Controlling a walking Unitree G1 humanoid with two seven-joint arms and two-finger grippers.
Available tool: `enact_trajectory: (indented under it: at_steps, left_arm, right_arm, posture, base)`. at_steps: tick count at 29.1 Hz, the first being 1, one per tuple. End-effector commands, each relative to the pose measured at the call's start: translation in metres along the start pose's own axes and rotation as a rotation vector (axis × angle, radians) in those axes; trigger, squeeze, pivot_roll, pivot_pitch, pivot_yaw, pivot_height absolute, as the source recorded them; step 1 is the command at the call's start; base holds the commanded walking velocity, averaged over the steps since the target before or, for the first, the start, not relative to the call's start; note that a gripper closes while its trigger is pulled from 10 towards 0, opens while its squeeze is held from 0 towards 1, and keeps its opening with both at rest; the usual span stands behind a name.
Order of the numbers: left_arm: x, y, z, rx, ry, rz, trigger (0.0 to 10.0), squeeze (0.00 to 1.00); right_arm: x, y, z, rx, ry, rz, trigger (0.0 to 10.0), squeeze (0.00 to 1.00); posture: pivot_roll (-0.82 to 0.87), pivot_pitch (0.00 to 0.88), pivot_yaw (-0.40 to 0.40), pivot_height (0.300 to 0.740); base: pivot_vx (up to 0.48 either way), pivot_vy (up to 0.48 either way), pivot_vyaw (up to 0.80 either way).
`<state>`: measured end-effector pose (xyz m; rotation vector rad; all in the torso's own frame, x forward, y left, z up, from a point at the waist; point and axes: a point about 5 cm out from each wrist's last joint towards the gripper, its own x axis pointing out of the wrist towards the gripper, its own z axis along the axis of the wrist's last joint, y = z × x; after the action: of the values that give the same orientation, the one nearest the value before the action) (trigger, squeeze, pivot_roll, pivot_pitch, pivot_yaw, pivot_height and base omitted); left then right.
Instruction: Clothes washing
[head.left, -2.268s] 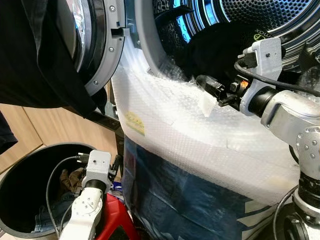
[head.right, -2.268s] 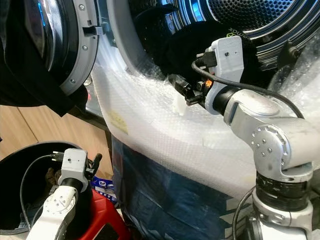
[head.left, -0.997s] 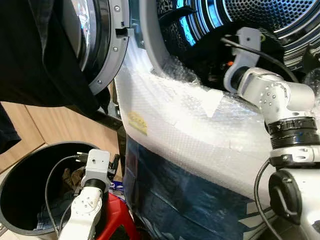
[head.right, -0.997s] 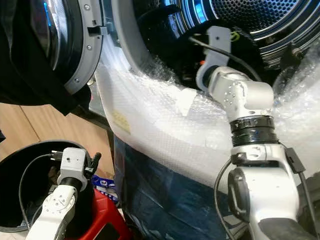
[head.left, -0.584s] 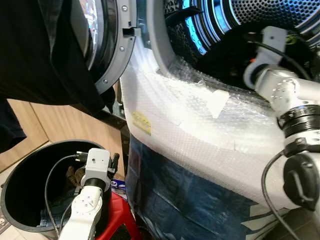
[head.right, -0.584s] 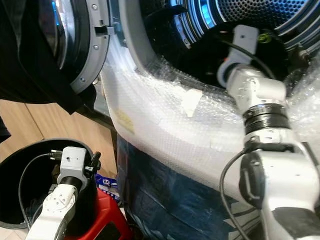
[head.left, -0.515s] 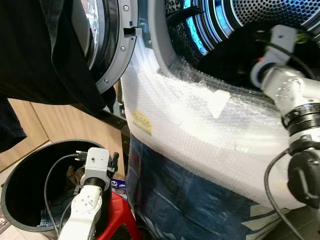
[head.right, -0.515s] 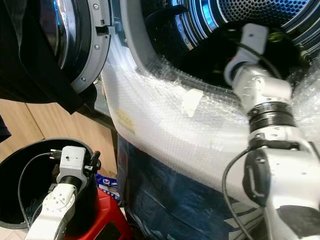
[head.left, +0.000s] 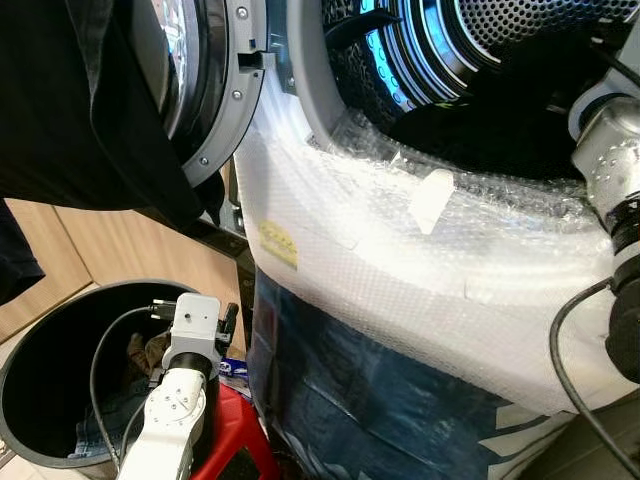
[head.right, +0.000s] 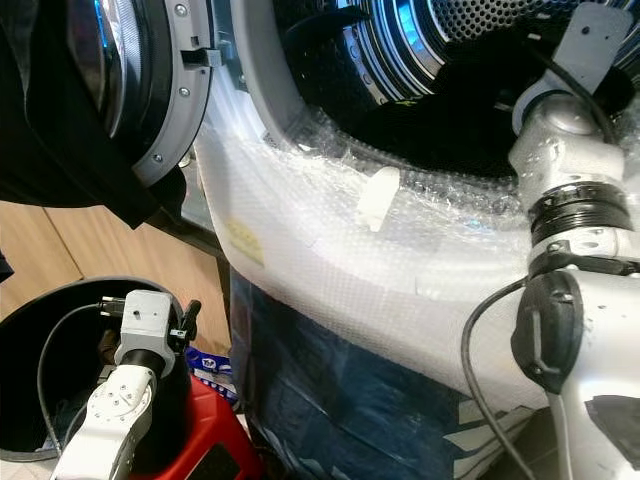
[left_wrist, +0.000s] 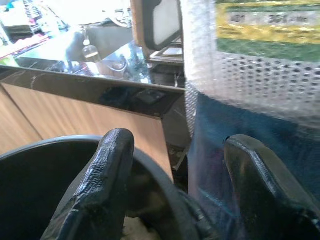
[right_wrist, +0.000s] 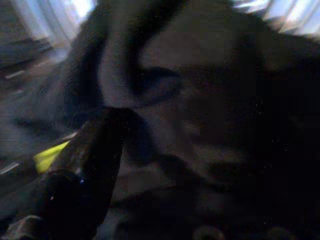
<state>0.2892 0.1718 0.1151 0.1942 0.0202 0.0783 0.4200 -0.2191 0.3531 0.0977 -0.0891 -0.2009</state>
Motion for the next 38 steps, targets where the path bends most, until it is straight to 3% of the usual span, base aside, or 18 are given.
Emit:
enact_trajectory:
  at_steps: [1,3,6,7,8,14,16,17,23,24,25,26,27,28,31,34,37,38]
  left_arm:
    - [0.001,0.0,0.004,0.005,-0.013,0.004,10.0,0.0]
    - [0.0,-0.001,0.004,0.004,-0.011,0.004,10.0,0.0]
    - [0.0,-0.001,0.004,0.003,-0.012,0.001,10.0,0.0]
    - [0.0,-0.001,0.004,0.003,-0.012,0.001,10.0,0.0]
    - [0.001,-0.002,0.004,0.001,-0.013,-0.003,10.0,0.0]
    - [0.001,-0.003,0.004,-0.001,-0.016,-0.007,10.0,0.0]
    - [0.001,-0.007,0.004,-0.005,-0.017,-0.017,10.0,0.0]
    - [0.001,-0.008,0.004,-0.008,-0.018,-0.023,10.0,0.0]
    - [0.002,-0.01,0.004,-0.009,-0.017,-0.039,10.0,0.0]
    - [0.003,-0.012,0.004,-0.01,-0.02,-0.047,10.0,0.0]
    - [0.003,-0.012,0.004,-0.01,-0.02,-0.047,10.0,0.0]
    - [0.003,-0.013,0.005,-0.012,-0.023,-0.048,10.0,0.0]
    - [0.003,-0.013,0.005,-0.013,-0.024,-0.052,10.0,0.0]
    - [0.003,-0.014,0.005,-0.015,-0.024,-0.052,10.0,0.0]
    - [0.003,-0.015,0.004,-0.016,-0.024,-0.057,10.0,0.0]
    - [0.003,-0.016,0.004,-0.016,-0.024,-0.058,10.0,0.0]
    - [0.003,-0.015,0.005,-0.015,-0.027,-0.059,10.0,0.0]
    - [0.003,-0.015,0.005,-0.015,-0.027,-0.059,10.0,0.0]
  right_arm:
    - [0.0,0.009,-0.009,-0.01,0.042,0.076,10.0,0.0]
    - [-0.001,0.026,-0.015,-0.047,0.053,0.21,10.0,0.0]
    - [-0.005,0.047,-0.019,0.012,0.089,0.353,10.0,0.0]
    - [-0.005,0.047,-0.019,0.012,0.089,0.353,10.0,0.0]
    - [-0.009,0.059,-0.017,0.05,0.089,0.469,10.0,0.0]
    - [-0.017,0.069,-0.01,0.07,0.054,0.59,10.0,0.0]
    - [-0.037,0.074,-0.004,0.131,-0.012,0.732,10.0,0.0]
    - [-0.057,0.074,0.001,0.164,-0.073,0.824,10.0,0.0]
    - [-0.086,0.069,0.001,0.169,-0.154,0.93,10.0,0.0]
    - [-0.1,0.067,0.003,0.218,-0.19,0.991,10.0,0.0]
    - [-0.1,0.067,0.003,0.218,-0.19,0.991,10.0,0.0]
    - [-0.111,0.066,0.006,0.247,-0.235,1.034,10.0,0.0]
    - [-0.139,0.067,0.01,0.283,-0.31,1.146,10.0,0.0]
    - [-0.152,0.069,0.011,0.284,-0.348,1.198,10.0,0.0]
    - [-0.173,0.072,0.005,0.318,-0.357,1.295,10.0,0.0]
    - [-0.178,0.072,0.002,0.33,-0.348,1.319,10.0,0.0]
    - [-0.201,0.077,-0.034,0.289,-0.238,1.407,10.0,0.0]
    - [-0.201,0.077,-0.034,0.289,-0.238,1.407,10.0,0.0]
  posture:
    - [0.08,0.013,-0.048,0.74]
    - [0.08,0.011,-0.047,0.74]
    - [0.07,0.005,-0.044,0.74]
    - [0.07,0.005,-0.044,0.74]
    - [0.07,0.002,-0.043,0.74]
    - [0.06,0.0,-0.039,0.74]
    - [0.05,0.003,-0.035,0.74]
    - [0.05,0.0,-0.033,0.74]
    - [0.02,0.0,-0.025,0.74]
    - [0.02,0.0,-0.025,0.74]
    - [0.02,0.0,-0.025,0.74]
    - [0.01,0.0,-0.026,0.74]
    - [0.01,0.0,-0.025,0.74]
    - [0.01,0.0,-0.025,0.74]
    - [0.01,0.0,-0.028,0.74]
    - [0.01,0.0,-0.028,0.74]
    - [0.02,0.0,-0.035,0.74]
    - [0.02,0.0,-0.035,0.74]
  base:
    - [0.0,0.0,0.0]
    - [0.0,0.0,0.0]
    - [0.0,0.0,0.0]
    - [0.0,0.0,0.0]
    - [0.0,0.0,0.0]
    - [0.0,0.0,0.0]
    - [0.0,0.0,0.0]
    - [0.0,0.0,0.0]
    - [0.0,0.0,0.0]
    - [0.0,0.0,0.0]
    - [0.0,0.0,0.0]
    - [0.0,0.0,0.0]
    - [0.0,0.0,0.0]
    - [0.0,0.0,0.0]
    - [0.0,0.0,0.0]
    - [0.0,0.0,0.0]
    - [0.0,0.0,0.0]
    - [0.0,0.0,0.0]
